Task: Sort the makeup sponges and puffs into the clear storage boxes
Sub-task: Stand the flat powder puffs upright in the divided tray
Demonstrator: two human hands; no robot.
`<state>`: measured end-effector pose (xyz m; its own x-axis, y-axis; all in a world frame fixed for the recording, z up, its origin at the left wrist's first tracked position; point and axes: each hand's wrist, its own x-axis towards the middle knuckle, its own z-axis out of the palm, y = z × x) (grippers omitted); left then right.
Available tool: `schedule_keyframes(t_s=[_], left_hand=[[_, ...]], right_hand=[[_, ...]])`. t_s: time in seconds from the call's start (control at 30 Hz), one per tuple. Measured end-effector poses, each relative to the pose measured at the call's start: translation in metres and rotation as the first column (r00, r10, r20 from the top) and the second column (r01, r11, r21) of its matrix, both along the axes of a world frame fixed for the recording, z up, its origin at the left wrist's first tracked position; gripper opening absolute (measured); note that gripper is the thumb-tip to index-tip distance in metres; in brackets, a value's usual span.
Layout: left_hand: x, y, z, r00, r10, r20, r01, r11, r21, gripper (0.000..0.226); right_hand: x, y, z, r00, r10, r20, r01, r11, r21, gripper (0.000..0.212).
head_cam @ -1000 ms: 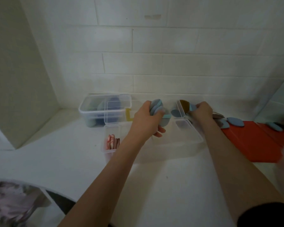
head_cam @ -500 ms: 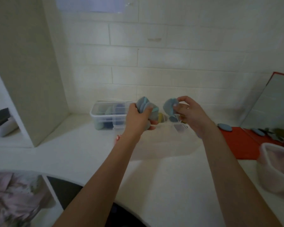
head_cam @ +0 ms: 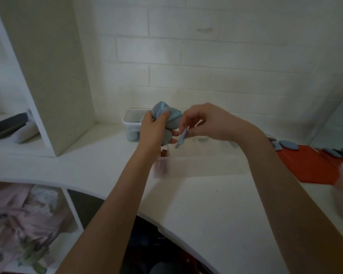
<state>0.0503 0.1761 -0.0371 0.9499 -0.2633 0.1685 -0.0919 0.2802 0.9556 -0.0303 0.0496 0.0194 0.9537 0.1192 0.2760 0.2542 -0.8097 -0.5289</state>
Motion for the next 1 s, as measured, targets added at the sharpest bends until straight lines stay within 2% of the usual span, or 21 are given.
schedule_keyframes(t_s=[0.1,0.2,0.27,0.43,0.67,0.77,0.87,0.93,1.0], left_hand=[[0.000,-0.001,-0.002,0.997,0.071,0.037,-0.072,0.997,0.039,0.034],[0.001,0.000,-0.002,0.993,0.118,0.012,-0.118,0.993,0.000,0.036],[0.000,0.000,-0.003,0.990,0.144,0.015,-0.144,0.989,0.030,0.038],[-0.002,-0.002,-0.002,0.966,0.219,0.139,-0.231,0.970,0.081,0.026],[0.000,-0.002,-0.004,0.976,0.134,0.170,-0.146,0.988,0.055,0.017],[-0.001,0.000,-0.002,0.974,0.108,0.199,-0.120,0.992,0.048,0.014],[-0.002,0.000,-0.001,0.988,0.055,0.145,-0.058,0.998,0.018,0.012],[-0.003,0.000,-0.001,0.993,0.024,0.118,-0.024,1.000,-0.008,0.013],[-0.004,0.001,0.001,0.991,0.005,0.132,-0.005,1.000,0.002,0.015]], right_hand=[[0.003,0.007,-0.005,1.000,-0.001,-0.023,0.000,0.998,-0.065,0.020],[0.011,0.015,-0.015,1.000,0.008,-0.028,-0.010,0.995,-0.097,0.021],[0.016,0.018,-0.019,0.999,0.002,-0.033,-0.007,0.990,-0.140,0.022],[0.022,0.017,-0.027,0.995,-0.020,-0.094,0.000,0.977,-0.213,0.026],[0.022,0.018,-0.041,0.991,-0.132,0.024,0.134,0.979,-0.151,0.042],[0.024,0.010,-0.040,0.988,-0.152,-0.029,0.146,0.977,-0.153,0.037],[0.022,-0.001,-0.033,0.986,-0.100,-0.134,0.098,0.995,-0.024,0.027],[0.020,-0.007,-0.031,0.987,-0.153,-0.051,0.158,0.978,0.133,0.020],[0.020,-0.008,-0.030,0.966,-0.259,0.013,0.238,0.909,0.343,0.018]])
